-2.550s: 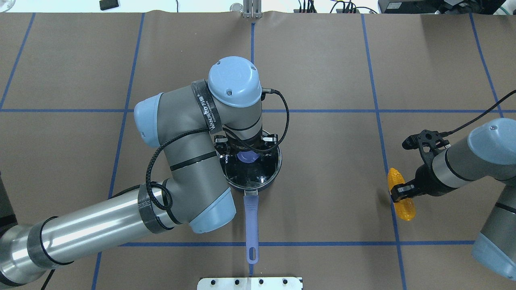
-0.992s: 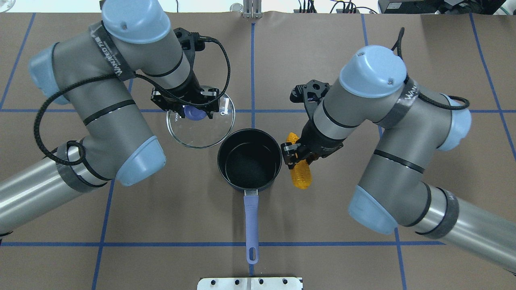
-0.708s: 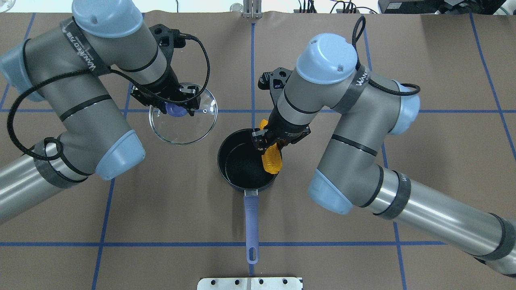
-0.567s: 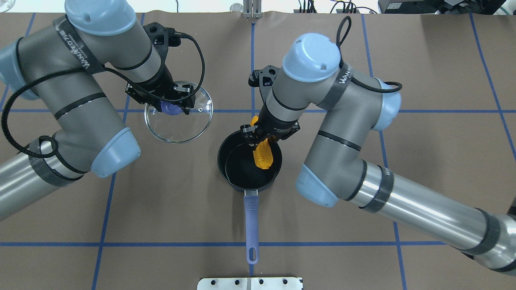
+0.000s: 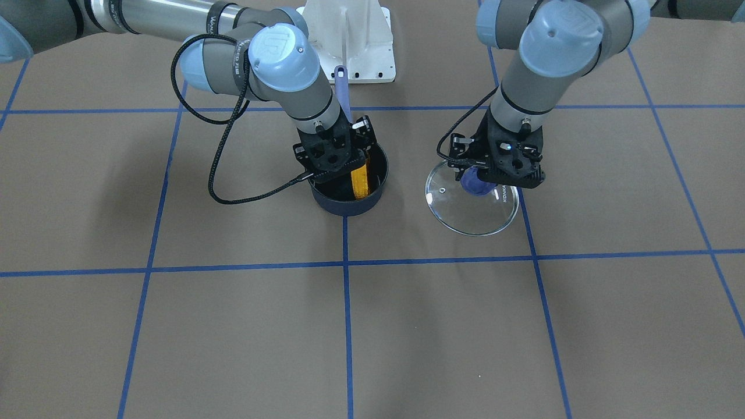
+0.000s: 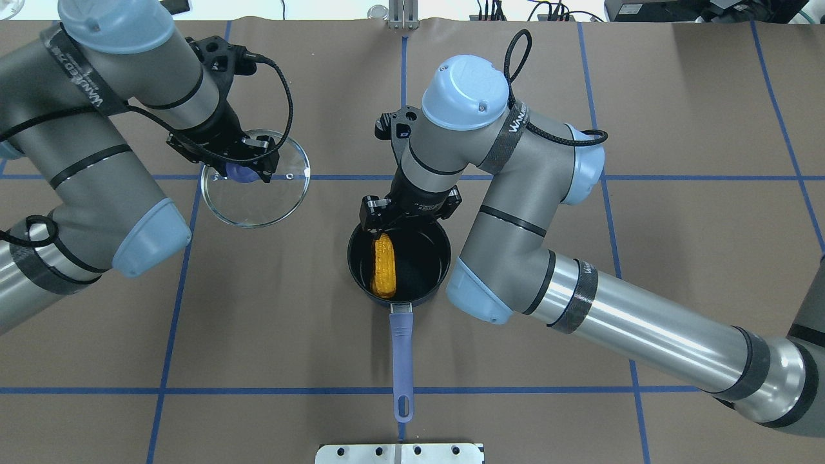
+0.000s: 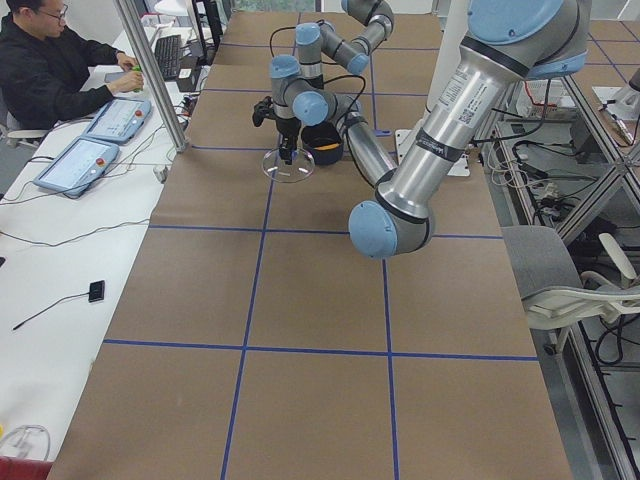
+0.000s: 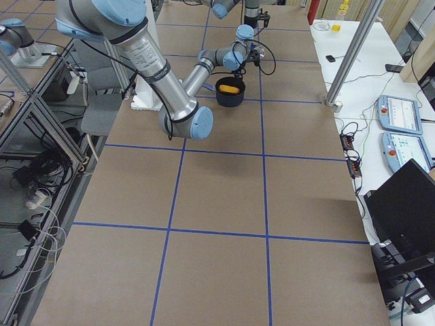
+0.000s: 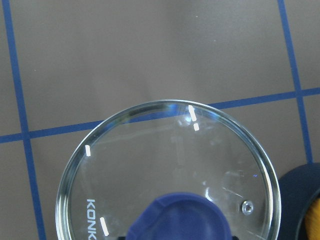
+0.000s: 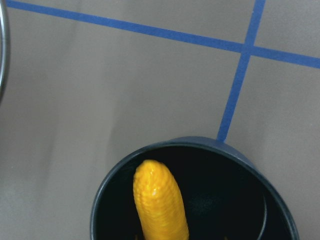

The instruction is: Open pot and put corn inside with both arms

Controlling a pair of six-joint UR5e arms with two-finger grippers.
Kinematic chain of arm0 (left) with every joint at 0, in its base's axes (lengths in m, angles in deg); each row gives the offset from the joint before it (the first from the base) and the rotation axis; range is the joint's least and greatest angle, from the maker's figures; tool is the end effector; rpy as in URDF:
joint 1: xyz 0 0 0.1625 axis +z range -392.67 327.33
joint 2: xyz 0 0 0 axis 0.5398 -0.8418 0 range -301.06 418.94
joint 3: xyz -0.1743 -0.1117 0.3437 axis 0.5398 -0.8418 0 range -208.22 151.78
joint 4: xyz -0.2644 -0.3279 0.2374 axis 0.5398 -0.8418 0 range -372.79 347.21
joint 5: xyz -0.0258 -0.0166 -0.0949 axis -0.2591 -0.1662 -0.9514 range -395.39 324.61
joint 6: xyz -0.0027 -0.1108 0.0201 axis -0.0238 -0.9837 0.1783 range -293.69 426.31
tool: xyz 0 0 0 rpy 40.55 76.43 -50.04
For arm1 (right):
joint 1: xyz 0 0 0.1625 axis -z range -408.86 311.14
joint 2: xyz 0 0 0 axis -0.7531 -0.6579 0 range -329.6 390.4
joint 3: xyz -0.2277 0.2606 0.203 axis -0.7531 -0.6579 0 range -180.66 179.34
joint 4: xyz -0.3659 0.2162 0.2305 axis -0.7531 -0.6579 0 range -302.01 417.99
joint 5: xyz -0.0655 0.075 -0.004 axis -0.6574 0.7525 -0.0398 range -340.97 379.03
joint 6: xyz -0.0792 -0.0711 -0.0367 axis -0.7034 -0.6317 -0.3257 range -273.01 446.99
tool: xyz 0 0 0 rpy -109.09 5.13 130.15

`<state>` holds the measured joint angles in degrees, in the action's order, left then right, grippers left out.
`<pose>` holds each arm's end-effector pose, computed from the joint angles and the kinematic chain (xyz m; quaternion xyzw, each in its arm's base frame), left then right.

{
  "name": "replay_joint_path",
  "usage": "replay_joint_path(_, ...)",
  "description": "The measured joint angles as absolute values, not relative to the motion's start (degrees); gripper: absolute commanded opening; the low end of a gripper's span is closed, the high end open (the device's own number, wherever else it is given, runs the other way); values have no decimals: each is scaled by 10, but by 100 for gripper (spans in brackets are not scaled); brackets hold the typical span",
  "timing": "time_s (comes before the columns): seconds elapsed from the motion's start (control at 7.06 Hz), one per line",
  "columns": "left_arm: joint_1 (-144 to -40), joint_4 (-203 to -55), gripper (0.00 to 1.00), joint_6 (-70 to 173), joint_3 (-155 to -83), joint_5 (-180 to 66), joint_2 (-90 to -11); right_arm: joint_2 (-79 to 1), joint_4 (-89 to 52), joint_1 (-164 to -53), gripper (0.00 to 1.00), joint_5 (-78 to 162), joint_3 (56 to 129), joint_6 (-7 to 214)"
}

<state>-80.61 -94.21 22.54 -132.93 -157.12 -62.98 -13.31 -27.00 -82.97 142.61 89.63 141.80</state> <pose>0.3931 -0.5463 0.1792 0.0537 0.4028 0.0755 0.9106 -0.5768 -0.4766 0.0823 0.0229 -0.4907 -0.1338 0.8607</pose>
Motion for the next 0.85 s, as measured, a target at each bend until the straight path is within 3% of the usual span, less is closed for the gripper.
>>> replay_joint_path(0.85,-884,-1043,66,424,-1297,-1621,-449,-148,-300,-873,100,1438,933,1410)
